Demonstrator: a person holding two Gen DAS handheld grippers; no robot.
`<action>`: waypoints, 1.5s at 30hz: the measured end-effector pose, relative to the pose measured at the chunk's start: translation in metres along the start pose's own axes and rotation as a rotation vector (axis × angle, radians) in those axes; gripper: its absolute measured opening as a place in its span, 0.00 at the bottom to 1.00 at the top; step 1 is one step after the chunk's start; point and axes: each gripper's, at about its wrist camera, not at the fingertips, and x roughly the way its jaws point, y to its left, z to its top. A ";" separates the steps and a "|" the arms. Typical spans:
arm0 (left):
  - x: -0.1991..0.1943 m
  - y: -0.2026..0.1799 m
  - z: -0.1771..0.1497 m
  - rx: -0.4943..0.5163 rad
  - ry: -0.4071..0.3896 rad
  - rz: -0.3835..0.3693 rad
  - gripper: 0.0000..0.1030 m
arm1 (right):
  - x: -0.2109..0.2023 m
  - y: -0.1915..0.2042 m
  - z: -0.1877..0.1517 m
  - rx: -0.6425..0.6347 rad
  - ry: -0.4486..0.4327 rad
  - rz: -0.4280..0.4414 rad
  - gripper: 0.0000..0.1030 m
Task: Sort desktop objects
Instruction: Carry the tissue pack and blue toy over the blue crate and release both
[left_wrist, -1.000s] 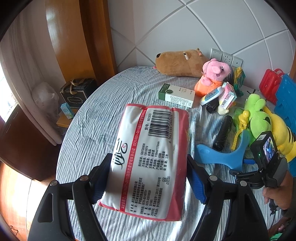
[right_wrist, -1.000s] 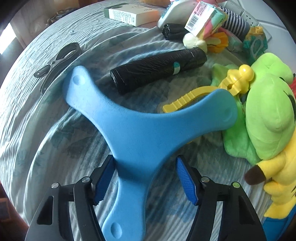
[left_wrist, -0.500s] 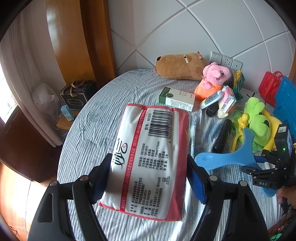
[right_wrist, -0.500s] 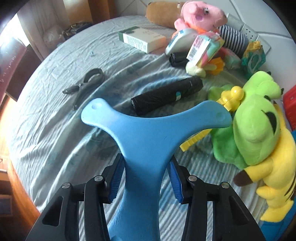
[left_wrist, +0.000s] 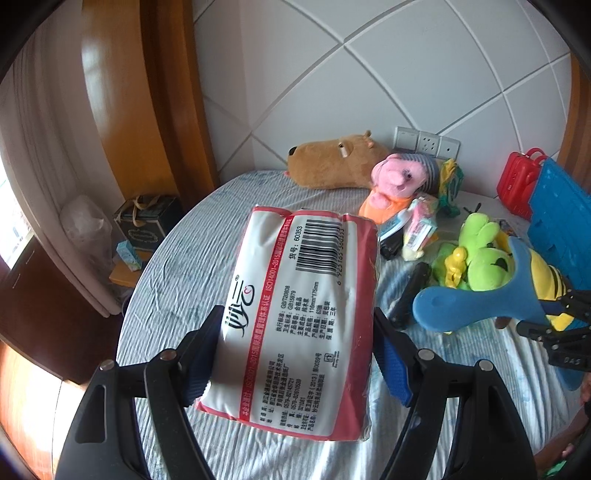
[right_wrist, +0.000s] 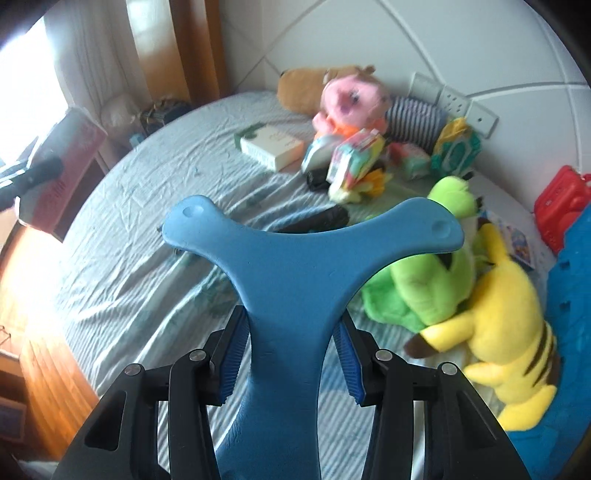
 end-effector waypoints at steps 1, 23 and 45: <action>-0.003 -0.007 0.004 0.009 -0.008 -0.005 0.72 | -0.012 -0.005 0.000 0.006 -0.019 -0.004 0.44; -0.084 -0.287 0.123 0.289 -0.240 -0.292 0.72 | -0.246 -0.192 -0.080 0.231 -0.305 -0.267 0.44; -0.167 -0.625 0.173 0.561 -0.359 -0.603 0.72 | -0.372 -0.394 -0.203 0.501 -0.388 -0.534 0.44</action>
